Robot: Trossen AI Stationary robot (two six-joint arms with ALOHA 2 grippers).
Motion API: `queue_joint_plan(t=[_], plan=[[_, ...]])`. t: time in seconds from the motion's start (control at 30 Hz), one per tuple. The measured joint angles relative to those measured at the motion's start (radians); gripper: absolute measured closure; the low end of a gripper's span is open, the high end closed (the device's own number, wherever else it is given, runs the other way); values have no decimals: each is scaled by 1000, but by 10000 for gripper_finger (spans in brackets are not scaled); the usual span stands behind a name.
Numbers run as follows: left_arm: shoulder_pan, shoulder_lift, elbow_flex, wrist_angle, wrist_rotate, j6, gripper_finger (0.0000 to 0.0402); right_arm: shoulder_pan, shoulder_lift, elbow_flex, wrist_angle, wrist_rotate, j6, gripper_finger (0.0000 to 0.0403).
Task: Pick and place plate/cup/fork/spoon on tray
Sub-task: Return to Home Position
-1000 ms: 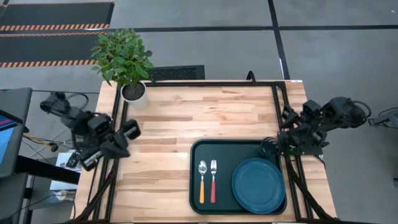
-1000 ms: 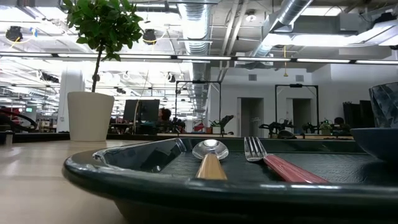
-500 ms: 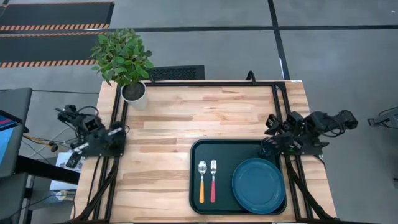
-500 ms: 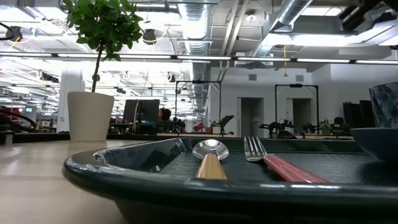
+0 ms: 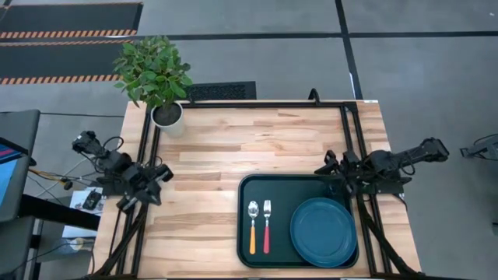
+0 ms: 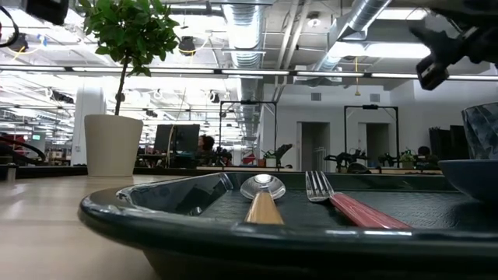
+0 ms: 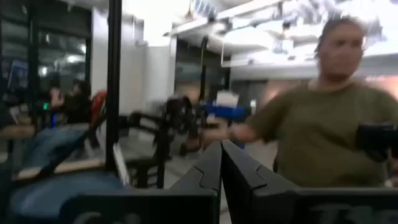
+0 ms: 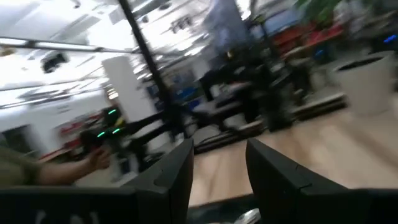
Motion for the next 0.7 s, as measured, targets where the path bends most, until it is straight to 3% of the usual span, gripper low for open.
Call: queue_joint_plan(t=[0.1, 0.33, 0.6, 0.7], plan=[[0, 0, 0, -95, -31, 33, 401, -2, 1, 0, -33, 74, 0, 234], [0, 1, 0, -278, -267, 118, 401, -1, 1, 0, -130, 69, -3, 233], [1, 1, 0, -378, -455, 184, 401, -1, 2, 0, -258, 65, -2, 234], [1, 2, 3, -391, -477, 171, 401, -1, 2, 0, -269, 62, -2, 234]])
